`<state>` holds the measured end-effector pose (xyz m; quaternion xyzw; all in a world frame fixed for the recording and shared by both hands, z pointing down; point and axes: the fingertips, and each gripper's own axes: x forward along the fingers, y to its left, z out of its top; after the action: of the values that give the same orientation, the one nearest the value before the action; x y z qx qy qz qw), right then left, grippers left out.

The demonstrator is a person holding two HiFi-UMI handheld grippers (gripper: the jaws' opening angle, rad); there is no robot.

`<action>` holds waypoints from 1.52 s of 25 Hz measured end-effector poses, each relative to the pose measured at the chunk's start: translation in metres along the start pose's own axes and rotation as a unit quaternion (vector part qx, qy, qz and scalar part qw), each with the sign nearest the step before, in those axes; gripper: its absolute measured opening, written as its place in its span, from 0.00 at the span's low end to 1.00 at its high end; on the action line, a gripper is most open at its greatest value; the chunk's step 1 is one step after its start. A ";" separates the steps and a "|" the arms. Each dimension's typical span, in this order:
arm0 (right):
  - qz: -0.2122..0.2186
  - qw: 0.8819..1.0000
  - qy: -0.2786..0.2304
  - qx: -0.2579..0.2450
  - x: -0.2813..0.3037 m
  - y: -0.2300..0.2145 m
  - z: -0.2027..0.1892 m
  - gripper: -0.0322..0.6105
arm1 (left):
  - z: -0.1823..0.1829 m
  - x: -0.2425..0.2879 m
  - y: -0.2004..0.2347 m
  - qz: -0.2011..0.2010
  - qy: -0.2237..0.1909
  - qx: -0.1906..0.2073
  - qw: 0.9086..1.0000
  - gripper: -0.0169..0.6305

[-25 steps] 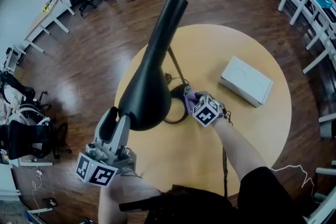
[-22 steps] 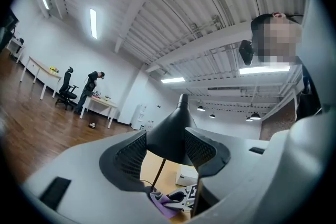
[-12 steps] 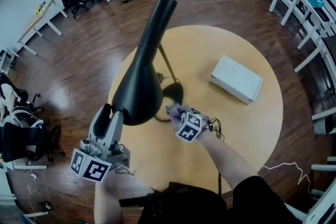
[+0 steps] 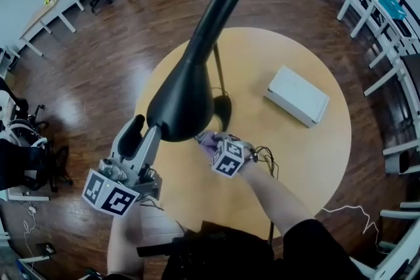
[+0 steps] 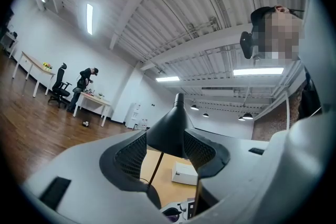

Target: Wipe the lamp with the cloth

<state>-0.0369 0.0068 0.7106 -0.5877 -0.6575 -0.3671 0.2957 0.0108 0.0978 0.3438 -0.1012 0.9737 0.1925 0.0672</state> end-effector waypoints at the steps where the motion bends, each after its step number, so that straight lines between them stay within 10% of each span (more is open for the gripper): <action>1: 0.003 1.000 -0.002 -0.009 0.000 0.004 0.008 0.20 | 0.000 -0.001 -0.001 0.001 0.001 -0.002 1.000 0.34; 9: 0.035 0.998 -0.047 -0.017 -0.007 0.005 0.032 0.20 | 0.009 -0.003 -0.009 0.058 -0.053 -0.079 0.994 0.35; 13: -0.028 0.993 -0.106 -0.054 -0.040 -0.056 0.029 0.20 | 0.003 -0.011 -0.034 0.110 -0.098 -0.090 0.985 0.35; 21: -0.054 0.994 -0.051 -0.078 -0.034 -0.163 0.000 0.20 | -0.041 -0.026 -0.090 0.177 -0.113 -0.112 0.971 0.35; 38: 0.099 0.993 -0.035 -0.047 -0.003 -0.053 0.001 0.19 | -0.069 -0.058 -0.082 0.221 -0.067 -0.102 0.968 0.35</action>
<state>-0.0890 0.0043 0.7007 -0.6757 -0.5878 -0.3457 0.2801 0.0792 0.0072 0.3871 0.1228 0.9406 0.3069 0.0775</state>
